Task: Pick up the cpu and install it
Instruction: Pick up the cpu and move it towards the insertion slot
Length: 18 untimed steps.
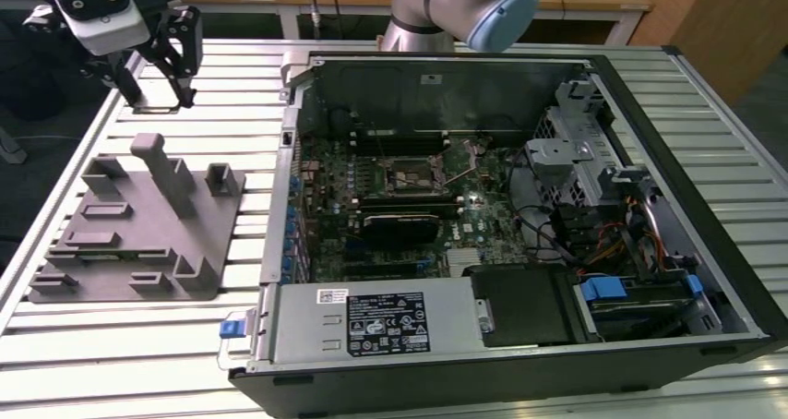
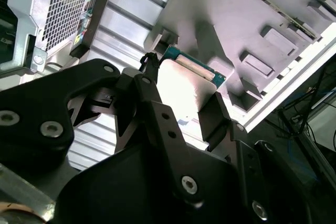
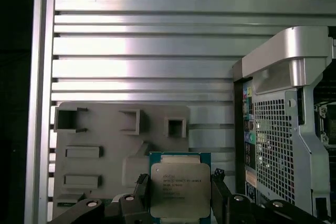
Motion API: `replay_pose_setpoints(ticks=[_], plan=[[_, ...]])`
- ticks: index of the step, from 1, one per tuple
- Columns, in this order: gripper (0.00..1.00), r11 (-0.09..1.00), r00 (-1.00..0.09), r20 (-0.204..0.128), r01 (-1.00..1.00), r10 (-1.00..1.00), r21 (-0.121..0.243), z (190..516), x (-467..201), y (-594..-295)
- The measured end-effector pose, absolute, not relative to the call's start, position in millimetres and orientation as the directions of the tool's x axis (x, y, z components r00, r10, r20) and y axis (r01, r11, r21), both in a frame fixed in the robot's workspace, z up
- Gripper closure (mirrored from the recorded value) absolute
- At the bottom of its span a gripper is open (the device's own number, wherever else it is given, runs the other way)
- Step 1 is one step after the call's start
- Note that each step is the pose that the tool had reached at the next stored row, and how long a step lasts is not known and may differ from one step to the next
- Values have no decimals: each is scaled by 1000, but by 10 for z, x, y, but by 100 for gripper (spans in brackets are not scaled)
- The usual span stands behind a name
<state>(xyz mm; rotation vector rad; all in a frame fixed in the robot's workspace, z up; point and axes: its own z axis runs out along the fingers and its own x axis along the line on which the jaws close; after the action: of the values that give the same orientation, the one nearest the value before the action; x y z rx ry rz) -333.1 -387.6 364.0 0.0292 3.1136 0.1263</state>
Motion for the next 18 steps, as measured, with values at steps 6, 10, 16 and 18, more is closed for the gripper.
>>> replay_pose_setpoints(ticks=[6, 10, 16, 18], plan=[[45, 997, -1000, -24, 18, 20, 81, 3640, -3260, -3869], [45, 997, -1000, -24, 18, 20, 81, 3641, -3215, -3865], [45, 997, -1000, -24, 18, 20, 81, 3641, -3146, -3860], [45, 997, -1000, -24, 18, 20, 81, 3641, -3123, -3858]])
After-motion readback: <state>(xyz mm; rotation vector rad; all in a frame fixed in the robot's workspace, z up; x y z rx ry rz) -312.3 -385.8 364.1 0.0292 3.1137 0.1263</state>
